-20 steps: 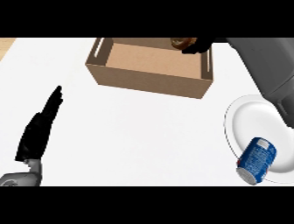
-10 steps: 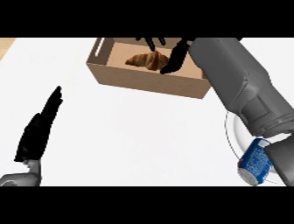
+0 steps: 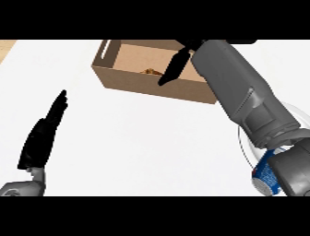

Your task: Pick the croissant from the plate and place it in the cardboard box

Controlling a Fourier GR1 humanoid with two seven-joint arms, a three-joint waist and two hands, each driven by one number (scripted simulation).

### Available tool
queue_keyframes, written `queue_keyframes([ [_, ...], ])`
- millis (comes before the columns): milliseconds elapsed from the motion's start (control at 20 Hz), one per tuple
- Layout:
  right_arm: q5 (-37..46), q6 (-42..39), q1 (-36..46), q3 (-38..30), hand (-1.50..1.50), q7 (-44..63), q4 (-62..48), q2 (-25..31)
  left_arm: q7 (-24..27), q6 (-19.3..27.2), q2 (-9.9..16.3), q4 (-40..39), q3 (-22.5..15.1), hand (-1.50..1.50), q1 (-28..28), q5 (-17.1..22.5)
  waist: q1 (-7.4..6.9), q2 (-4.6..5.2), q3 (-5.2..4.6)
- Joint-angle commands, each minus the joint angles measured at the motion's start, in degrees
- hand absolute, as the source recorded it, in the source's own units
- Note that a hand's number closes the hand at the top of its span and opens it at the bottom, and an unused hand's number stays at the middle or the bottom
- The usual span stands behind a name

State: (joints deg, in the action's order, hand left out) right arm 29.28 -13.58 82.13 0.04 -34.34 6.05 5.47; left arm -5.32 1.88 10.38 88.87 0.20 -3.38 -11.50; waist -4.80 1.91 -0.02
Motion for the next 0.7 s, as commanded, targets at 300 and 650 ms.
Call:
queue_keyframes([
  [300, -15.2, -6.4, 1.7, -15.7, -1.50, 4.5, -1.9, 6.6, -0.7, -0.2, 0.0, -0.2, -0.5, 0.00, -1.6, -0.7, -0.80, 0.79, 0.08],
  [650, -19.5, -6.6, 0.3, -20.5, -1.50, 8.6, -2.6, 16.6, 0.1, -1.0, 0.8, 0.7, 0.2, 0.00, -1.0, 0.1, -2.04, 1.36, 0.12],
])
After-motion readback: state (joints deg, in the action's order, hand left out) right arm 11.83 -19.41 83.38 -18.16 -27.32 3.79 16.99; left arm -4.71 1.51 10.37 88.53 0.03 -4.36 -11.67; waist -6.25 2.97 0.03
